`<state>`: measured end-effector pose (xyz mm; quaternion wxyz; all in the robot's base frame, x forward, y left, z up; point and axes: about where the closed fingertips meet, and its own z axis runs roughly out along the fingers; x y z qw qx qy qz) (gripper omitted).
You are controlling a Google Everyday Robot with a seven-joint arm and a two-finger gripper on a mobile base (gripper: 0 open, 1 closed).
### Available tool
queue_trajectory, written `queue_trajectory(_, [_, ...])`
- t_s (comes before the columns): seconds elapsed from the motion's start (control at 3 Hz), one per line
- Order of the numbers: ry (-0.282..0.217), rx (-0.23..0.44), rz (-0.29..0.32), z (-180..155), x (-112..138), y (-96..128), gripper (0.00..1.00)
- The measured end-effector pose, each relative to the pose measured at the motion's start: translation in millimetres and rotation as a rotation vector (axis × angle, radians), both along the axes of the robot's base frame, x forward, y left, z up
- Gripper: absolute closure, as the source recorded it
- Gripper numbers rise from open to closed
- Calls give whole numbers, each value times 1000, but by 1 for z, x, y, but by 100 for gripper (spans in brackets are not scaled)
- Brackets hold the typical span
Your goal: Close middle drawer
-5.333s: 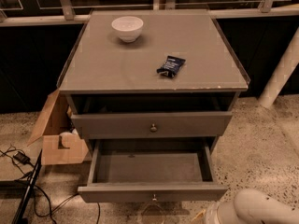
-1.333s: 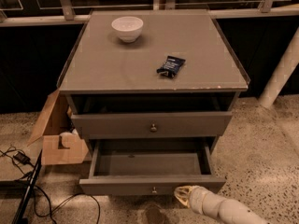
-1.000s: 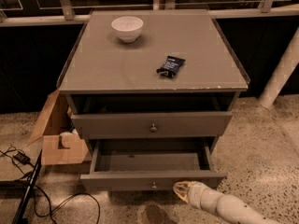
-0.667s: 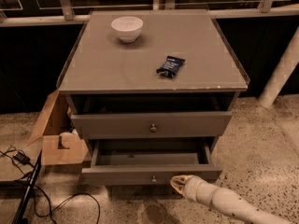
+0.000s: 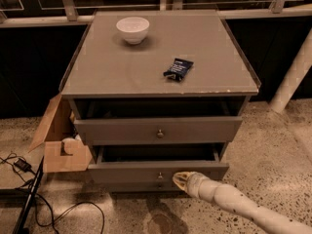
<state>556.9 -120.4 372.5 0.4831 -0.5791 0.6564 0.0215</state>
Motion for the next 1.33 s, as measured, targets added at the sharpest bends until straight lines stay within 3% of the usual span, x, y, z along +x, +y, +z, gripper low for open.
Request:
queue_trajectory(1.0, [-83, -36, 24, 24, 61, 18, 100])
queue_trajectory(1.33, [-83, -38, 26, 25, 60, 19, 100])
